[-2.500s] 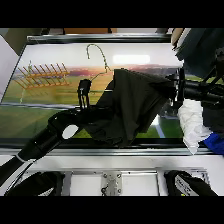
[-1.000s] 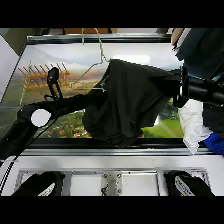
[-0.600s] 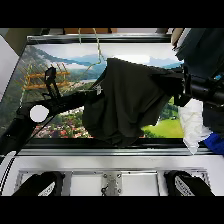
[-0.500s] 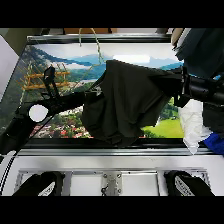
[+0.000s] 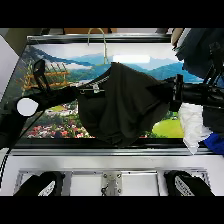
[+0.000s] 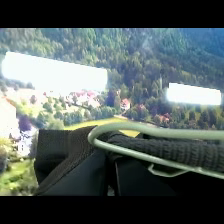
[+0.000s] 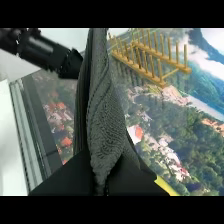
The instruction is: Fold the clothes and pants, and hang the long-sleeved shirts on hangers.
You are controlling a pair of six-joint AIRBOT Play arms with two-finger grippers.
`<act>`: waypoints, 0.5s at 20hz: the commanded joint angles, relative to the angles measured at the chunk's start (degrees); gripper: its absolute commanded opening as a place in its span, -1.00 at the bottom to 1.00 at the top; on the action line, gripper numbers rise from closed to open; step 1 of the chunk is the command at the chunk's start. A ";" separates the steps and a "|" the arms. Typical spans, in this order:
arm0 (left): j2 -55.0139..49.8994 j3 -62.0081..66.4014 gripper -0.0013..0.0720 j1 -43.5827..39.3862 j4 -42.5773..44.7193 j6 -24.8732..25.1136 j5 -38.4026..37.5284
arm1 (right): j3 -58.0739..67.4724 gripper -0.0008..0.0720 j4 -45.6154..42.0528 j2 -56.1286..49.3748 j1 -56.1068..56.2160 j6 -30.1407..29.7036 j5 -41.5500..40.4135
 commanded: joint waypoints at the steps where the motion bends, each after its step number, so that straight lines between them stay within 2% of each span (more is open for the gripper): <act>1: -0.04 4.28 -0.92 3.04 0.50 2.91 -4.61 | 0.04 -0.95 -2.34 0.02 0.00 0.15 -0.52; 5: -0.04 4.72 -0.92 4.09 0.61 5.07 -7.28 | 0.04 -0.95 -2.32 0.02 0.00 0.15 -2.54; 10: -0.04 4.72 -0.92 4.11 5.27 5.03 -7.78 | 0.04 -0.95 -2.34 0.02 -0.02 0.15 -3.37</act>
